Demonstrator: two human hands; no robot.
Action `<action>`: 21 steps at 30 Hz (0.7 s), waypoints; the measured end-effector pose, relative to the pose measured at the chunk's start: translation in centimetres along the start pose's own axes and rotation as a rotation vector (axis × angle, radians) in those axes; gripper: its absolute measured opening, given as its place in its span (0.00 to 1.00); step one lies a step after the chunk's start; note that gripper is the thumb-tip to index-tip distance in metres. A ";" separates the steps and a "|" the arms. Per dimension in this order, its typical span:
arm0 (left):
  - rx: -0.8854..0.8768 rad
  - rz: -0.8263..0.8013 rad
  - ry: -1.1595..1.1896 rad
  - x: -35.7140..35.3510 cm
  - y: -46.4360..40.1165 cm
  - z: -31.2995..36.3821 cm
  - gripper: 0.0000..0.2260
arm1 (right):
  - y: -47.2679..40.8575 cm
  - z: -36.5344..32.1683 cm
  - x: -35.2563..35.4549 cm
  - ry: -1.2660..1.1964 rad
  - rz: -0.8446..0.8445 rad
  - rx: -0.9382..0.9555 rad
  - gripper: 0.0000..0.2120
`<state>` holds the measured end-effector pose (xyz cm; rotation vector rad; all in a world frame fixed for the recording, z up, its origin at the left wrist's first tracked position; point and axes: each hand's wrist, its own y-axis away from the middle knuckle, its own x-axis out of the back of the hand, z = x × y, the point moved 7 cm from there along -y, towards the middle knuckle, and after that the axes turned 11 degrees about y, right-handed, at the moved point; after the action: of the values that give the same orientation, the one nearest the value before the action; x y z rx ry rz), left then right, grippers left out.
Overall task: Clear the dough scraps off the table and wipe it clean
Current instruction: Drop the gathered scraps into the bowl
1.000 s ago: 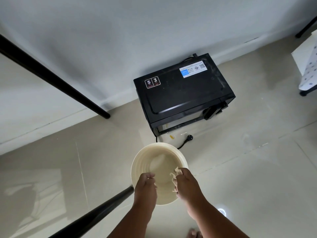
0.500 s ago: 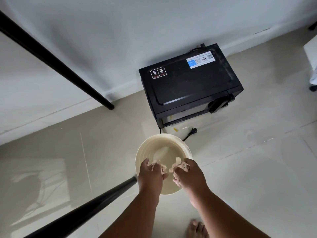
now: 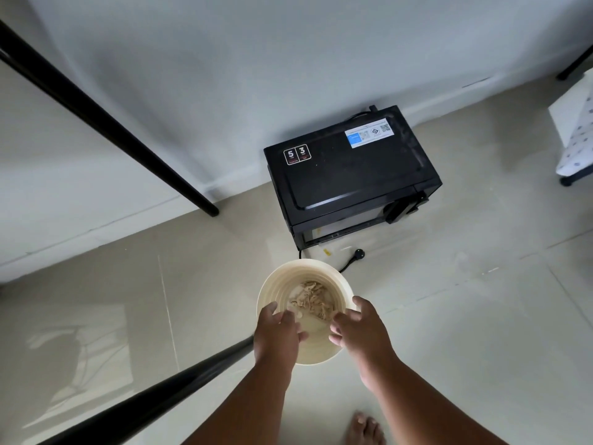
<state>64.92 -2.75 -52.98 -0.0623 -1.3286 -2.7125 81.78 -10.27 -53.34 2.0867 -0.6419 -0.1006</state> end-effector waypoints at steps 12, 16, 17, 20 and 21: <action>-0.173 0.037 -0.105 2.0 8.7 7.2 0.09 | 9.9 -6.2 3.1 0.031 -0.002 0.068 0.22; -0.184 0.032 -0.123 3.1 14.6 9.8 0.08 | 15.4 -8.4 4.8 0.057 -0.002 0.075 0.16; -0.180 0.018 -0.138 3.3 16.4 10.4 0.08 | 17.0 -9.2 5.4 0.058 0.000 0.073 0.14; -0.190 -0.024 -0.231 4.0 21.3 11.9 0.09 | 21.7 -11.2 6.7 0.073 -0.001 0.087 0.09; -0.195 -0.039 -0.246 4.1 22.7 12.5 0.08 | 23.2 -11.9 7.2 0.073 0.000 0.093 0.09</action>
<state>63.53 -7.06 -27.11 -0.4034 -1.1224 -2.9360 82.27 -14.89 -26.66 2.1696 -0.6121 0.0054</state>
